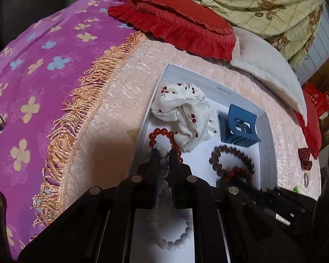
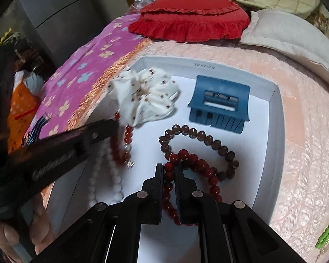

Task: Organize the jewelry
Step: 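Carry the pearl bracelet to the tray with the left tool while the right tool carries the red bracelet, then release both bracelets in the tray and move the left tool to the green bead bracelet, then grasp the green bead bracelet with the left tool while the right tool grasps the gold coil hair tie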

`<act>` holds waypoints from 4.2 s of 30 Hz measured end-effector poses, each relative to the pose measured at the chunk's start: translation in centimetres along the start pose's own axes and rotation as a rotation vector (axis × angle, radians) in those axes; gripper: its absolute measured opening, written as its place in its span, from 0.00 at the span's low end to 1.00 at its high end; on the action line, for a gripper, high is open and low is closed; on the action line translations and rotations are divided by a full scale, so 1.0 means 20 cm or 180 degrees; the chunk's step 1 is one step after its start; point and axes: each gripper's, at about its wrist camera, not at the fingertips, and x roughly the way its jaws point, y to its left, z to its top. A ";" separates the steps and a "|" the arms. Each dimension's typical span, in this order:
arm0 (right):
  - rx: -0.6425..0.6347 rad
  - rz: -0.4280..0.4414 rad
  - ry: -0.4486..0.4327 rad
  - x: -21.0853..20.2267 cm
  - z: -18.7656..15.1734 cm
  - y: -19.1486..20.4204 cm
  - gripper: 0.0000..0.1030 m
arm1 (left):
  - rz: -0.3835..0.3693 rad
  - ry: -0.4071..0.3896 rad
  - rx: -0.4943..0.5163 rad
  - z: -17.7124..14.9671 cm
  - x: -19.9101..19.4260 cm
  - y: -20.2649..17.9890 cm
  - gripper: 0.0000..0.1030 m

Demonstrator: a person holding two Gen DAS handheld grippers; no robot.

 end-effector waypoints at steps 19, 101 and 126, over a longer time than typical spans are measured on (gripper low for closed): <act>-0.0197 0.0126 -0.0197 -0.16 -0.14 0.15 0.47 | -0.0263 -0.0383 -0.0020 -0.07 -0.29 0.08 0.20; 0.0747 -0.0320 -0.0757 -0.81 -0.96 -1.30 0.47 | -0.1310 0.0714 0.0393 -0.46 0.27 -1.12 0.08; 0.0578 -0.0222 -0.0815 -0.80 -0.84 -1.16 0.00 | -0.1127 0.0176 0.0933 -0.49 -0.09 -1.20 0.08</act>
